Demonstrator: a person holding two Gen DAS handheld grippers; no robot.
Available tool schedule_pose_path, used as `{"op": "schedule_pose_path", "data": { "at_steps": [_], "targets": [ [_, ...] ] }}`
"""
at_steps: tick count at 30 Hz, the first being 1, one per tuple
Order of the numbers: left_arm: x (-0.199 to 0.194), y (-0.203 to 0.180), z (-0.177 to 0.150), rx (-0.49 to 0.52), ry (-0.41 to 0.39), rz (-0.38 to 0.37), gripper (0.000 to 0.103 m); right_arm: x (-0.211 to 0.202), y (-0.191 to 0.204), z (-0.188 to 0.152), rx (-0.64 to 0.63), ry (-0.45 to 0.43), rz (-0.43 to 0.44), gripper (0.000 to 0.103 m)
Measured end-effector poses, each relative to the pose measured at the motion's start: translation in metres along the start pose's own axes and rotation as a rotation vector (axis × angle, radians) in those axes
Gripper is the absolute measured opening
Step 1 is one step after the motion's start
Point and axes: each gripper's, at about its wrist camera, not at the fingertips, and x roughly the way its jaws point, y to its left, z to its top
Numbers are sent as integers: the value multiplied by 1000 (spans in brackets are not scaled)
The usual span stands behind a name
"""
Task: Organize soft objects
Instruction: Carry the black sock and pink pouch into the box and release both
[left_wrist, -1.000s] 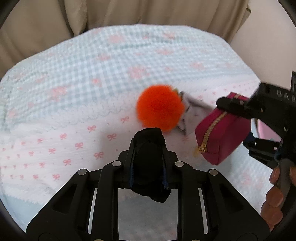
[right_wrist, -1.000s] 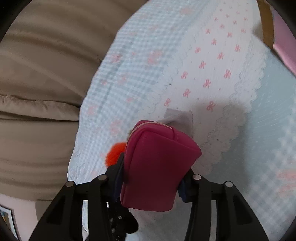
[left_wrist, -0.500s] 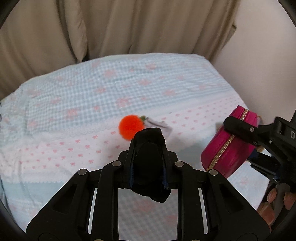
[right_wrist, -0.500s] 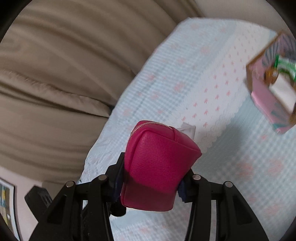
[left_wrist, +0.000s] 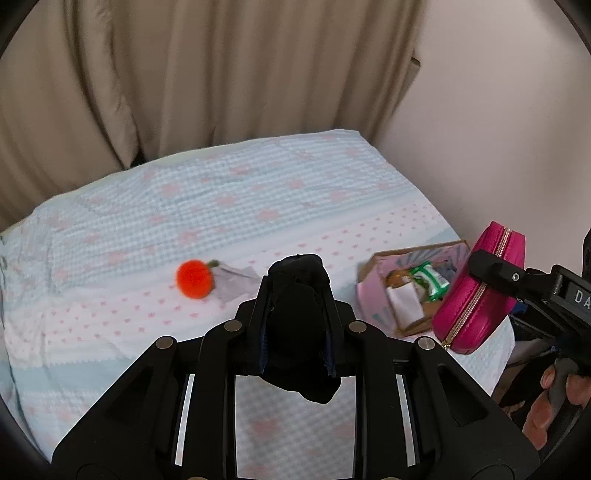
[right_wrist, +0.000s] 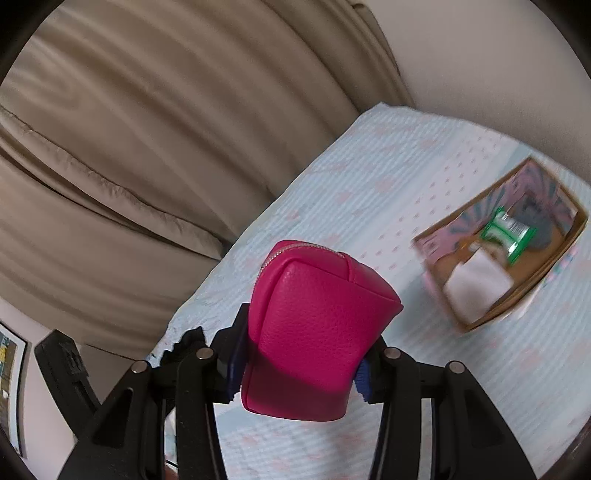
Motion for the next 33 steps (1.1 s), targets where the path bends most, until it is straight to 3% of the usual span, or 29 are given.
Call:
{"op": "schedule_pose_path", "data": {
  "at_steps": [8,19,27,33],
  "targets": [
    [33,-93,-3,-42,55,-29,19,-35,-80,43,-33,23,-48,44],
    [137,-216,-2,-30,150,-51,19,-26,-207,103,-60,94,-143,44],
    [209,-252,-2,-34,236,-21,19,23,-273,131,-76,203,-176,44],
    [253,-256,-13,-21,309,11,19,51,-297,130,-100,282,-196,44]
  ]
}}
